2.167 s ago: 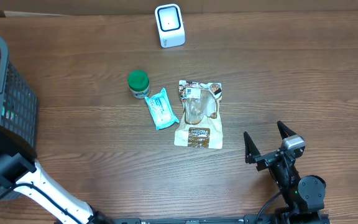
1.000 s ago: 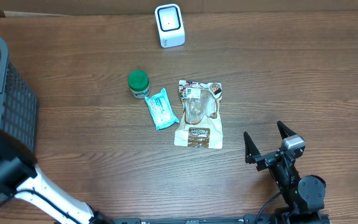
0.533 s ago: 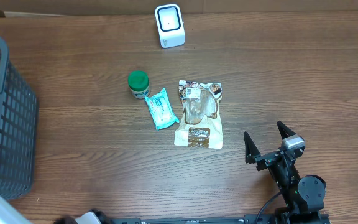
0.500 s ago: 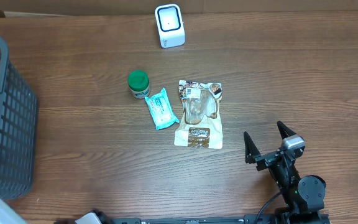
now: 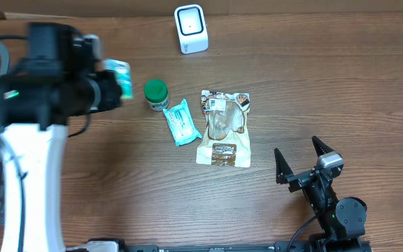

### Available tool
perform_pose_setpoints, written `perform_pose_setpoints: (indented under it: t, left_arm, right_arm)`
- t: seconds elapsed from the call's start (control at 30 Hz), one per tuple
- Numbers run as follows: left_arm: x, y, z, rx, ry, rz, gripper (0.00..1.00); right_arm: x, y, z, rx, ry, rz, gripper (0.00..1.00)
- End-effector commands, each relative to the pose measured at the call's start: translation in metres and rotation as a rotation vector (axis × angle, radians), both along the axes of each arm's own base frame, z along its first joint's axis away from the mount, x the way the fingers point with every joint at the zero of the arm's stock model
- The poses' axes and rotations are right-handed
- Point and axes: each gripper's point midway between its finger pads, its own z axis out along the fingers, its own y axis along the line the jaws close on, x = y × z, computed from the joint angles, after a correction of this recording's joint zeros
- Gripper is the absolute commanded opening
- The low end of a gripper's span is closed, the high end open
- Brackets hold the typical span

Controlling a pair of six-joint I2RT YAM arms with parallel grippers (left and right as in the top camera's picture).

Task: Scan the item barcode
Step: 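Carry the tissue pack out and drop it below the teal packet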

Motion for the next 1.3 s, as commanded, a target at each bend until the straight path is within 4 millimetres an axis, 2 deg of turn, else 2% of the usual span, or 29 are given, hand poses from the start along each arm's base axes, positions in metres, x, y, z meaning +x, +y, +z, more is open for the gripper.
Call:
perform_pose_setpoints:
  t: [0.0,0.17,0.33,0.4,0.47,0.5,0.53,0.6,0.63,0.67,0.73,0.8,1.03,1.17,1.27]
  left_arm:
    - [0.002,-0.031,-0.060,0.027,0.108,-0.115,0.04]
    - [0.008,-0.066,-0.118,0.020,0.184,-0.173,0.04]
    - [0.018,-0.092,-0.149,0.005,0.217,-0.168,0.06]
    - [0.021,-0.098,-0.157,-0.005,0.235,-0.147,0.10]
    - [0.022,-0.101,-0.164,-0.011,0.254,-0.128,0.31]
    - [0.022,-0.102,-0.166,-0.012,0.260,-0.124,0.38]
    - [0.022,-0.103,-0.168,-0.013,0.265,-0.127,0.52]
    - [0.021,-0.104,-0.168,-0.022,0.269,-0.132,0.84]
    - [0.021,-0.105,-0.167,-0.026,0.268,-0.134,0.95]
    - [0.021,-0.105,-0.166,-0.027,0.267,-0.134,0.97]
    - [0.021,-0.104,-0.158,-0.026,0.260,-0.136,0.97]
    - [0.023,-0.101,-0.139,-0.024,0.222,-0.147,0.98]
    - [0.032,-0.070,-0.048,-0.004,0.047,-0.106,1.00]
    - [0.029,-0.034,0.004,-0.002,-0.040,-0.050,1.00]
    - [0.014,0.007,0.034,0.027,-0.066,0.019,1.00]
  right_arm:
    - [0.000,-0.001,-0.002,0.004,-0.004,-0.004,1.00]
    - [0.000,-0.001,-0.002,0.004,-0.004,-0.004,1.00]
    - [0.000,-0.001,-0.002,0.004,-0.004,-0.004,1.00]
    - [0.000,-0.001,-0.002,0.004,-0.004,-0.004,1.00]
    - [0.000,-0.001,-0.002,0.004,-0.004,-0.004,1.00]
    - [0.000,-0.001,-0.002,0.004,-0.004,-0.004,1.00]
    - [0.000,-0.001,-0.002,0.004,-0.004,-0.004,1.00]
    - [0.000,-0.001,-0.002,0.004,-0.004,-0.004,1.00]
    - [0.000,-0.001,-0.002,0.004,-0.004,-0.004,1.00]
    - [0.000,-0.001,-0.002,0.004,-0.004,-0.004,1.00]
    - [0.000,-0.001,-0.002,0.004,-0.004,-0.004,1.00]
    - [0.000,-0.001,-0.002,0.004,-0.004,-0.004,1.00]
    - [0.000,-0.001,-0.002,0.004,-0.004,-0.004,1.00]
    - [0.000,-0.001,-0.002,0.004,-0.004,-0.004,1.00]
    - [0.000,-0.001,-0.002,0.004,-0.004,-0.004,1.00]
